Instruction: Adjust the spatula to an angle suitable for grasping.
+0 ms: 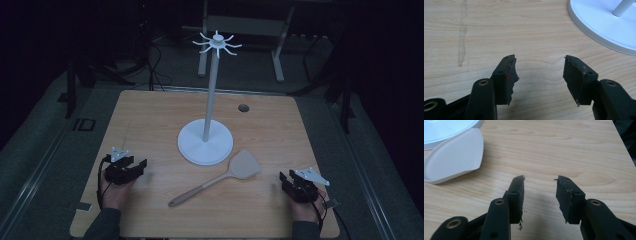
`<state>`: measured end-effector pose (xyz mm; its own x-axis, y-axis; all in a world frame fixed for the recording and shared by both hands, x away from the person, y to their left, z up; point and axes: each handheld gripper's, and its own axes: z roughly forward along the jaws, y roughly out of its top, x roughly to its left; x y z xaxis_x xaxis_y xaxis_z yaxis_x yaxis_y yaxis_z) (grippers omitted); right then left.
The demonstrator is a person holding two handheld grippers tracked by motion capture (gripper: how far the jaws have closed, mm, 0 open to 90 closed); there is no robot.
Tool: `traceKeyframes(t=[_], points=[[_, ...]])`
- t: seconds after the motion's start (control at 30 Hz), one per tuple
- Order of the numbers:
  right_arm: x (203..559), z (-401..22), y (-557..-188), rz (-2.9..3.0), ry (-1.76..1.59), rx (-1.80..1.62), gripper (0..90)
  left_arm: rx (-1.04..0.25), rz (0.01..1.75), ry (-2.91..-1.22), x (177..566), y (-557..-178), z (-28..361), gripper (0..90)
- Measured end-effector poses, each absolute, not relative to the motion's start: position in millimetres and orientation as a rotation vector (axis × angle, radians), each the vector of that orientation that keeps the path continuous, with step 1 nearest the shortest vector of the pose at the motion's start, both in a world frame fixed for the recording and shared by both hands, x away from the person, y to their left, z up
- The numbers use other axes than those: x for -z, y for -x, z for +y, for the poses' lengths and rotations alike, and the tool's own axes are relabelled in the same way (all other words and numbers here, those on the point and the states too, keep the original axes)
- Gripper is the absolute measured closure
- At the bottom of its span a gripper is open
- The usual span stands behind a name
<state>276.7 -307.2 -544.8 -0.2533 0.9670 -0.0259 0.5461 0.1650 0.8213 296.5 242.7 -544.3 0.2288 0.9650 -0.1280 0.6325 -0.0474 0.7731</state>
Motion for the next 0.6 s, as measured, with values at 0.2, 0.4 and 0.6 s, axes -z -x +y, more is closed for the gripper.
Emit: traceKeyframes(t=[0.2, 0.4, 0.6], points=[[544, -303, -277, 1.888, -1.412, -0.961, 57.4, -0.559, 1.475, -1.765, 544, -295, 243, 47.2], [537, -293, -283, 1.915, -1.36, -1.004, 57.5, -0.554, 1.472, -1.767, 544, -296, 242, 47.5], [523, -274, -301, 1.937, -1.297, -1.09, 60.8, -0.557, 1.472, -1.771, 544, -296, 241, 47.3]])
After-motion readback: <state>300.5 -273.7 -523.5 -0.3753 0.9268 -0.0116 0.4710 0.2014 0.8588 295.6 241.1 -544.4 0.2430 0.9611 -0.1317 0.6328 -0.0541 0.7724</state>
